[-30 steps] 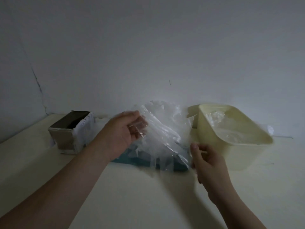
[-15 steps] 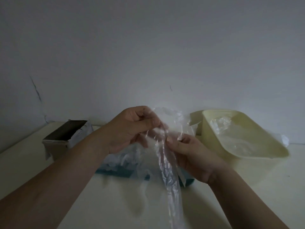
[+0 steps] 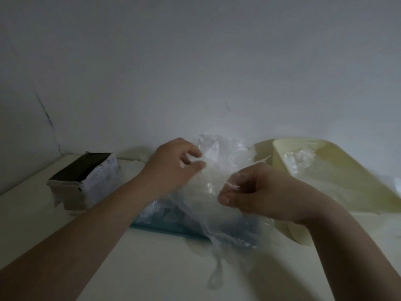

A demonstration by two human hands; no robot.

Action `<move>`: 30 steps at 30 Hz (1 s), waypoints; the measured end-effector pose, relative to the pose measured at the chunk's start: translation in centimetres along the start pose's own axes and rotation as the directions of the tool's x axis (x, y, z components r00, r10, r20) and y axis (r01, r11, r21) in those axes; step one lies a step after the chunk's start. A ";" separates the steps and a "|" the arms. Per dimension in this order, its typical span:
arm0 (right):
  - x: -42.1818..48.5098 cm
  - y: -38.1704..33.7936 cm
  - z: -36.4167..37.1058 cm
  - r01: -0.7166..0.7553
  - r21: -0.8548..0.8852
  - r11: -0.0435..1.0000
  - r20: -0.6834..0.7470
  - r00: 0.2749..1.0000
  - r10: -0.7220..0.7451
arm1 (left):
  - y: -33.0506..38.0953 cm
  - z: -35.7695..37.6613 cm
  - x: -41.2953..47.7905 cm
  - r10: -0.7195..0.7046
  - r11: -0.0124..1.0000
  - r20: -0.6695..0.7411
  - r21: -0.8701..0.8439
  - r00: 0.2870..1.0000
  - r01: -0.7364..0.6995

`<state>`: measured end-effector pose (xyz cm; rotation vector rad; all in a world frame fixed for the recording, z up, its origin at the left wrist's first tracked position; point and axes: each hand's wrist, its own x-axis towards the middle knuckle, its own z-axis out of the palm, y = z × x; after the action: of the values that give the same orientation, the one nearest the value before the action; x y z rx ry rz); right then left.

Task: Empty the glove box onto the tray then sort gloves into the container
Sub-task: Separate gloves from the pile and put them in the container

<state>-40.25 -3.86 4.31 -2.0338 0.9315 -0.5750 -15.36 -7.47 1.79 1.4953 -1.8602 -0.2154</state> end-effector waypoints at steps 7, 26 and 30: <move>0.1 0.9 0.4 -0.002 -0.267 0.964 -0.008 1.000 0.000 | 0.1 3.8 0.9 0.033 0.973 0.230 0.214 0.973 -0.084; -1.5 -1.0 -1.6 0.248 -0.234 0.940 -0.382 0.866 -0.323 | 6.5 -5.4 0.8 -0.299 0.761 0.001 -0.602 0.954 0.239; -1.0 -0.9 -0.7 0.255 -0.234 0.938 -0.377 0.866 -0.329 | 6.3 -4.5 -0.1 -0.224 0.707 0.131 -0.661 0.966 0.254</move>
<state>-40.93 -3.03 5.39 -2.2816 0.9400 -1.1621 -17.41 -4.07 8.43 1.1923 -1.3660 -0.9518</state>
